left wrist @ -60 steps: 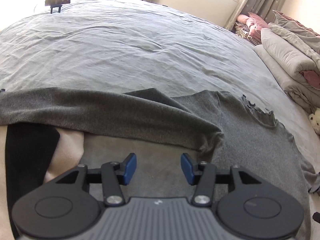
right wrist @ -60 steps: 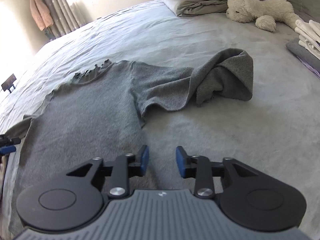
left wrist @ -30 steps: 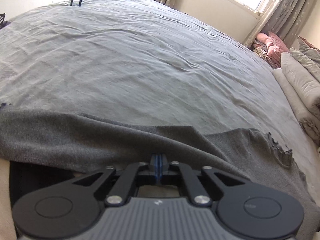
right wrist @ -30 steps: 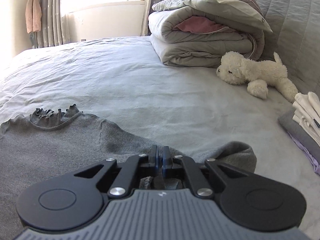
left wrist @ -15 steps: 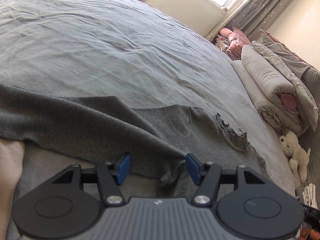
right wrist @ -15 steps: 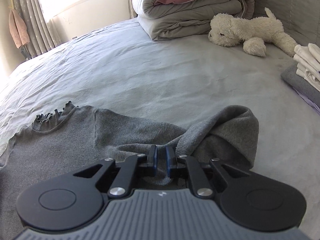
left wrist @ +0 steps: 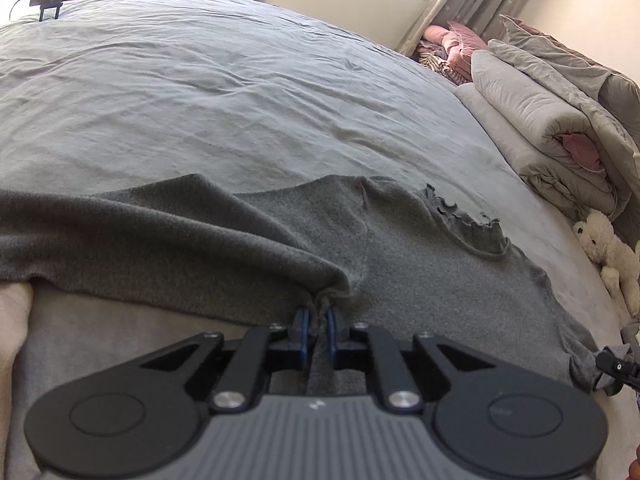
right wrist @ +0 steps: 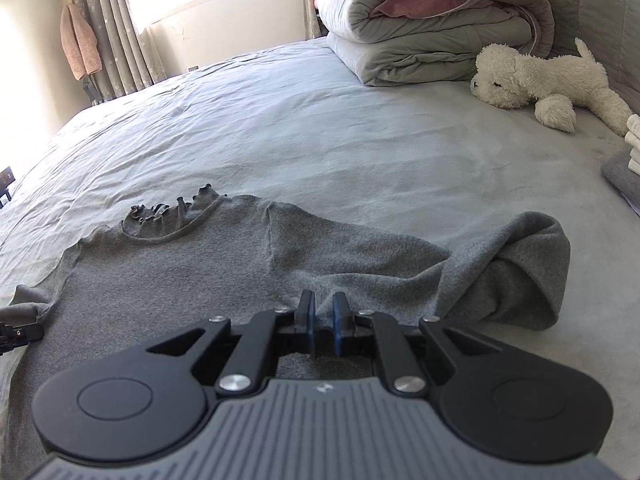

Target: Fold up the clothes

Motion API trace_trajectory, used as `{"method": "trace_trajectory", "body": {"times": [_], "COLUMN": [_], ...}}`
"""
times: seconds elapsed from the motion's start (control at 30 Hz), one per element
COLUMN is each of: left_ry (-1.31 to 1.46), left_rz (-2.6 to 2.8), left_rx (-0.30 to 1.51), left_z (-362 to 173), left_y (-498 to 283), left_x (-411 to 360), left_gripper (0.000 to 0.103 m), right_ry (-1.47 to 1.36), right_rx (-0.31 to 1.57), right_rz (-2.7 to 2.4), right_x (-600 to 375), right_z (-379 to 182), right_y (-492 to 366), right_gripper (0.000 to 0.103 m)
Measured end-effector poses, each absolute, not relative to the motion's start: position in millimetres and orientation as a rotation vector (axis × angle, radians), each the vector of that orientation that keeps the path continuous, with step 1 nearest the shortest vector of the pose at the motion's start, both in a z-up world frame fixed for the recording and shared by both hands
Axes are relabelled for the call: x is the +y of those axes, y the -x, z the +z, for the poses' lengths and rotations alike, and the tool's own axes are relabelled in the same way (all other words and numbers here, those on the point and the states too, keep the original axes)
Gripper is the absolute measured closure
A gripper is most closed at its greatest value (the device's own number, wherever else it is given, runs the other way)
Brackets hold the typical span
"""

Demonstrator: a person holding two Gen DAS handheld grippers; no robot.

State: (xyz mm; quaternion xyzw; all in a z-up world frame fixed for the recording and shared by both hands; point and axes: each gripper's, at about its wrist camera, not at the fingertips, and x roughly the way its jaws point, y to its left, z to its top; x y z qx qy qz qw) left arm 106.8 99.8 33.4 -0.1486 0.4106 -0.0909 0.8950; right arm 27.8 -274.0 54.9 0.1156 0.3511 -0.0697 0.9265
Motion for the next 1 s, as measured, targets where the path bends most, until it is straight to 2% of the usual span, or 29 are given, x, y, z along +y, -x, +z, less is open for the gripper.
{"method": "trace_trajectory", "body": {"times": [0.27, 0.53, 0.63, 0.83, 0.9, 0.93, 1.0], "left_ry": [0.279, 0.329, 0.33, 0.322, 0.298, 0.283, 0.274], "left_rz": [-0.222, -0.211, -0.228, -0.208, -0.202, -0.197, -0.18], "left_rx": [0.83, 0.871, 0.888, 0.892, 0.881, 0.874, 0.865], "left_z": [52.0, 45.4, 42.1, 32.8, 30.8, 30.5, 31.9], "left_y": [-101.0, -102.9, -100.7, -102.5, -102.4, -102.4, -102.6], "left_x": [108.5, 122.6, 115.2, 108.0, 104.9, 103.6, 103.8], "left_gripper": [0.093, 0.093, 0.088, 0.088, 0.092, 0.098, 0.1], "right_ry": [-0.21, -0.208, -0.21, -0.216, -0.211, -0.208, -0.204], "right_rx": [0.755, 0.759, 0.761, 0.76, 0.76, 0.76, 0.76], "right_rz": [-0.168, -0.19, -0.184, -0.177, -0.174, -0.173, -0.172], "right_x": [-275.0, -278.0, -276.6, -274.8, -273.5, -272.8, -272.0], "right_z": [50.1, 48.5, 48.8, 48.8, 48.3, 47.9, 47.4], "right_y": [-29.9, -27.6, -27.5, -26.3, -26.9, -27.2, -27.2], "right_gripper": [0.092, 0.092, 0.092, 0.091, 0.091, 0.091, 0.091]}}
